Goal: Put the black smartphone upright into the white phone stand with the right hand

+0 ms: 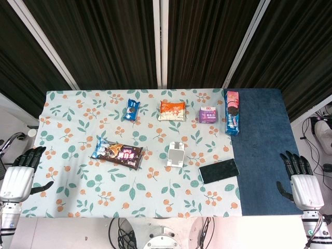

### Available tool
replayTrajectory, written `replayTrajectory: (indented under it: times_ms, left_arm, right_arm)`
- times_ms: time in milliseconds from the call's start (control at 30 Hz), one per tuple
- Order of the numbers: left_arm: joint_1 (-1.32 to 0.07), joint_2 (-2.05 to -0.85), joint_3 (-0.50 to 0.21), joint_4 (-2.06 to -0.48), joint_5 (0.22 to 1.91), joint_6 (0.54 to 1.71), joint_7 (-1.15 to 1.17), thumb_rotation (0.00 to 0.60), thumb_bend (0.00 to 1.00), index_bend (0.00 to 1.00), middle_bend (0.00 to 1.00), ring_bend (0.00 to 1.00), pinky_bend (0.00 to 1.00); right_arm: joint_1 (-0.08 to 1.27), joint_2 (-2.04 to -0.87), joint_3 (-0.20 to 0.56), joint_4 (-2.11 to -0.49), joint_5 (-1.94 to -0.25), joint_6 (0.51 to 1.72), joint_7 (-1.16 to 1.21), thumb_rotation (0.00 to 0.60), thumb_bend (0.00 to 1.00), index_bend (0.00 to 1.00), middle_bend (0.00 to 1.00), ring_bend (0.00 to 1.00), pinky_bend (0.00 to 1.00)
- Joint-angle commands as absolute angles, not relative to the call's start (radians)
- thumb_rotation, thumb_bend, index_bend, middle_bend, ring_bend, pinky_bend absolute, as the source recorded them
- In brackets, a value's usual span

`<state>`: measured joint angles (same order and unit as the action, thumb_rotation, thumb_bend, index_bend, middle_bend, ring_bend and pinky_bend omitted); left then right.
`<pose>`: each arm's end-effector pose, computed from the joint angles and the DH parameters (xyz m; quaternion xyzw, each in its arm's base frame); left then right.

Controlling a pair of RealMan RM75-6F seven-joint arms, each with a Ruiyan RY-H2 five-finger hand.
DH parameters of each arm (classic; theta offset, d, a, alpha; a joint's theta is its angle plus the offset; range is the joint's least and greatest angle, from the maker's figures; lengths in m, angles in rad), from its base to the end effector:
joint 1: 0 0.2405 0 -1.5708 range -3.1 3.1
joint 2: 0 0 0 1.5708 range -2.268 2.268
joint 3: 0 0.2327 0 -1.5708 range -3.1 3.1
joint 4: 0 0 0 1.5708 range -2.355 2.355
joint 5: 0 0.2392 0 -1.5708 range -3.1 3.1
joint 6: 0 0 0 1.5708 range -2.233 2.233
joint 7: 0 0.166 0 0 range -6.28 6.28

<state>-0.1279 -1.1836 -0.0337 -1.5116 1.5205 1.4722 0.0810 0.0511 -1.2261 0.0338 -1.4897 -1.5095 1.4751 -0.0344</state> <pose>-0.3063 0.2143 0.1067 -0.6329 -0.3428 -0.3623 0.5921 -0.3224 -0.1901 0.0964 0.6030 -0.3891 0.3582 0.5971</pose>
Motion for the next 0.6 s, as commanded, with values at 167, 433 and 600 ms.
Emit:
replayTrajectory:
  times_ms: [167,433,600]
  left_arm:
    - [-0.13,-1.189,-0.036,-1.506,1.519,1.472,0.083,0.539,0.08,0.08,0.11,0.11,0.22]
    - [-0.137,-1.187,-0.039,-1.51,1.523,1.467,0.078,0.541,0.08,0.08,0.11,0.11,0.22]
    - [-0.146,-1.186,-0.029,-1.495,1.545,1.457,0.027,0.54,0.08,0.08,0.11,0.11,0.22]
  right_arm:
    - [0.057,-1.239,0.035,-1.465,-1.499,1.457,-0.019,0.6,0.25,0.0,0.0,0.0,0.0]
    - [0.058,-1.223,0.035,-1.472,-1.477,1.433,-0.019,0.6,0.25,0.0,0.0,0.0,0.0]
    - [0.1,-1.181,0.009,-1.487,-1.544,1.382,0.017,0.6,0.26,0.0,0.0,0.0,0.0]
